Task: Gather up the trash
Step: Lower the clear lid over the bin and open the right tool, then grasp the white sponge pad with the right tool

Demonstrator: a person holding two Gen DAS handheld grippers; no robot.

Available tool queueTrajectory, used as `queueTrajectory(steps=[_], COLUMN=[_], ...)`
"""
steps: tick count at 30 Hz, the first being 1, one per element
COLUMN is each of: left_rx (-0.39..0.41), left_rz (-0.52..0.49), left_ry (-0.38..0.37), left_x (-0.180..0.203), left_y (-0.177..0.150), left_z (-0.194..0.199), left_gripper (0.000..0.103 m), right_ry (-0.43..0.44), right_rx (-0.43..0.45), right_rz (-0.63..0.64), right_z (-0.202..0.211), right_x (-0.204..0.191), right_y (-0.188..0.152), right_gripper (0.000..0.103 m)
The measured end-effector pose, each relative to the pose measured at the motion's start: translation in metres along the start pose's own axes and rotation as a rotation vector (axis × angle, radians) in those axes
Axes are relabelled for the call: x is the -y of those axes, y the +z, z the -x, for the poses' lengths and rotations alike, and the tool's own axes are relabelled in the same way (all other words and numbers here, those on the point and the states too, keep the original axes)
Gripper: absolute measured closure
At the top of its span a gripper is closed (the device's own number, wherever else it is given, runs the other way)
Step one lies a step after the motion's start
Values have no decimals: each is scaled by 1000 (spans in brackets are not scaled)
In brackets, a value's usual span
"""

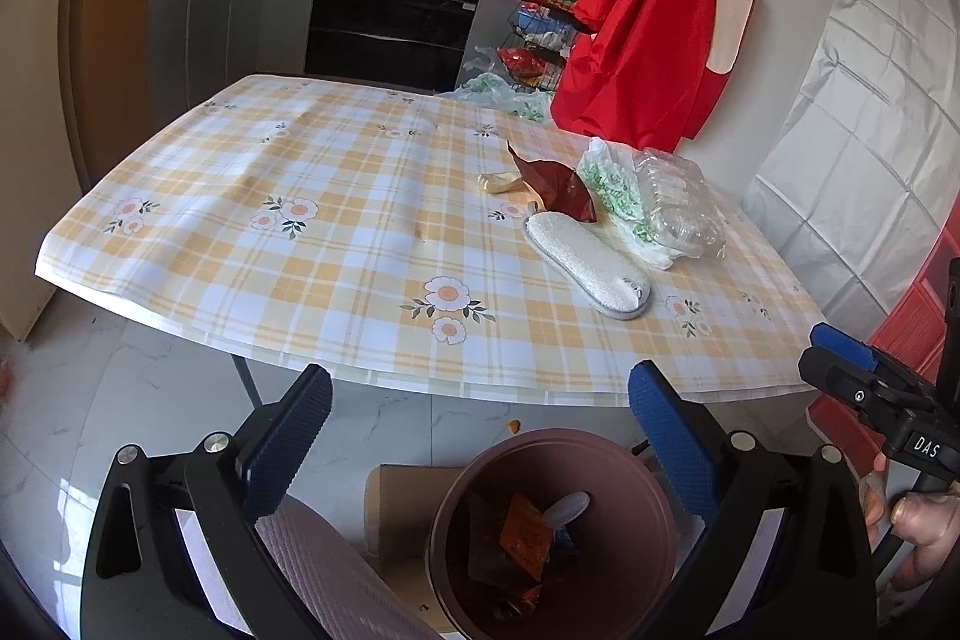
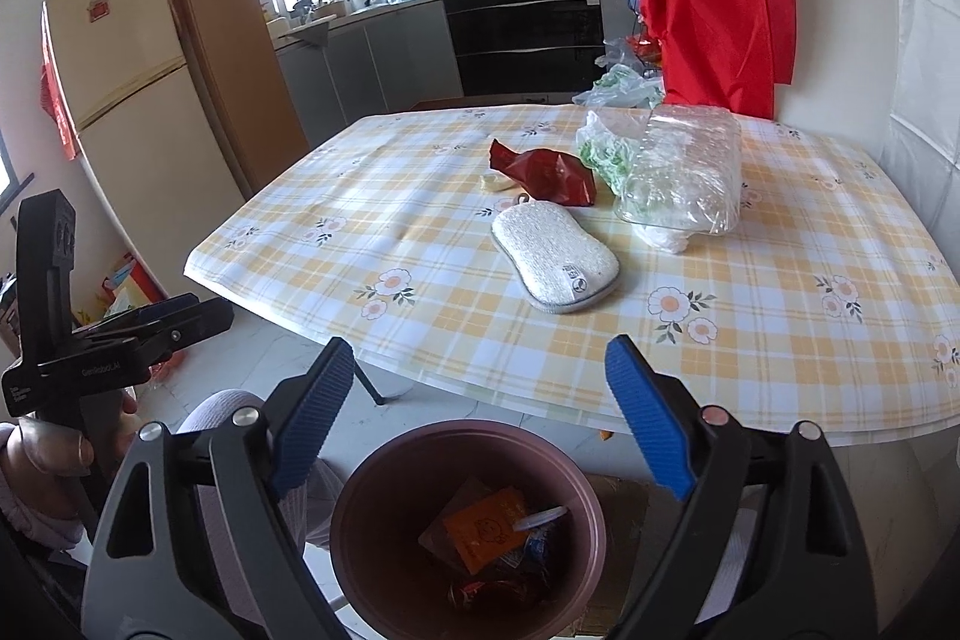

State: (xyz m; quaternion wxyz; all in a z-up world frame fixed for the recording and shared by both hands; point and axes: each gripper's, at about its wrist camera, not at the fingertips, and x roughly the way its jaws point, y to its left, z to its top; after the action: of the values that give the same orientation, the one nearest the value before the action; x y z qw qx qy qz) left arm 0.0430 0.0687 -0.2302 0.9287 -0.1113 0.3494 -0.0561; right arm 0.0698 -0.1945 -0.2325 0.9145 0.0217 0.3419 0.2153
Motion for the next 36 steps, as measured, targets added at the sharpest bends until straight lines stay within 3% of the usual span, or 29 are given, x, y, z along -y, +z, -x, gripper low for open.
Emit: queueTrajectory(steps=[14, 22, 28, 36], left_rx=[-8, -18, -25, -59], left_rz=[-13, -5, 20, 53], left_ry=[54, 84, 103, 103], left_x=[-8, -20, -36, -53], left_y=[10, 16, 19, 13], left_z=[-29, -58, -75, -96], left_gripper=[6, 6, 6, 6], right_ry=[-49, -35, -86, -128], right_rx=[-46, -129, -168, -252], right_rz=[22, 140, 146, 119], right_z=[-42, -130, -198, -246], right_x=[29, 34, 43, 47], right_y=[11, 45, 61, 64], right_gripper=[17, 17, 17, 12])
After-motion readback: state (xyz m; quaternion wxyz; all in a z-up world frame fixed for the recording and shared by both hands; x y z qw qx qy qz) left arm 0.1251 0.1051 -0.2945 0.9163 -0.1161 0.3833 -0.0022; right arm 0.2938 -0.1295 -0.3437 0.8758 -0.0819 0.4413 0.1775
